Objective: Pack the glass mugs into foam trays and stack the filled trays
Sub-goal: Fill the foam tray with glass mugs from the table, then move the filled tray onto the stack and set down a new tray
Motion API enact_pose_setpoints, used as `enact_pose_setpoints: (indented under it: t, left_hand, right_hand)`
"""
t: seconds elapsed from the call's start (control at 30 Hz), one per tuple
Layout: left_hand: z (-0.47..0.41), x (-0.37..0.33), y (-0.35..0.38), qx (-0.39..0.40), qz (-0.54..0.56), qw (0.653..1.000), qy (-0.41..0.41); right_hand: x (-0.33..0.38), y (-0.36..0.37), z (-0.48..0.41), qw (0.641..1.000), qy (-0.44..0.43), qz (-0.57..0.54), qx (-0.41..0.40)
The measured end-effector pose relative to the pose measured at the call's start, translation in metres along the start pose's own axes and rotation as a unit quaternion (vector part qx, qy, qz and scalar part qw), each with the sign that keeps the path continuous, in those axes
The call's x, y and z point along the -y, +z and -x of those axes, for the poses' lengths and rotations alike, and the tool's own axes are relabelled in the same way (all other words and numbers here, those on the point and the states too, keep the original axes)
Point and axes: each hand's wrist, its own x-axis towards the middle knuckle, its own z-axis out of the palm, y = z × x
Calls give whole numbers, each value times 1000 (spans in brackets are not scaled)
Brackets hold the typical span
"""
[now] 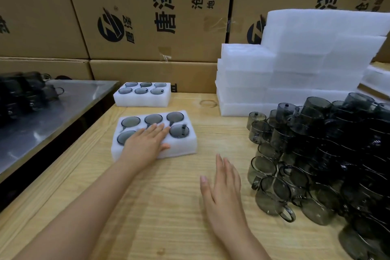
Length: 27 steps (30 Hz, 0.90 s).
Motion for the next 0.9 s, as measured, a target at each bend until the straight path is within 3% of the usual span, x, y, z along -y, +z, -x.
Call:
enact_pose_setpoints:
  t: [0.13, 0.4, 0.5, 0.57, 0.7, 0.9]
  left_hand:
    - [-38, 57, 18, 47, 8, 998, -35]
    - [-79, 121, 39, 89, 61, 990, -87]
    - [-86, 131, 38, 93, 103, 986, -96]
    - [-88, 135, 36, 98, 127, 983, -92]
    - [-82, 139, 36, 109, 150, 979, -89]
    - [-85, 136, 35, 106, 177, 976, -67]
  right_hand:
    - [2, 3, 0, 998, 25, 14, 57]
    - [4, 2, -5, 992, 38, 70, 93]
    - [16, -5, -11, 990, 41, 110, 72]
    - [20, -4, -10, 991, 17, 134, -3]
    - [18, 4, -10, 990, -4, 127, -65]
    - [17, 7, -15, 988, -13, 123, -95]
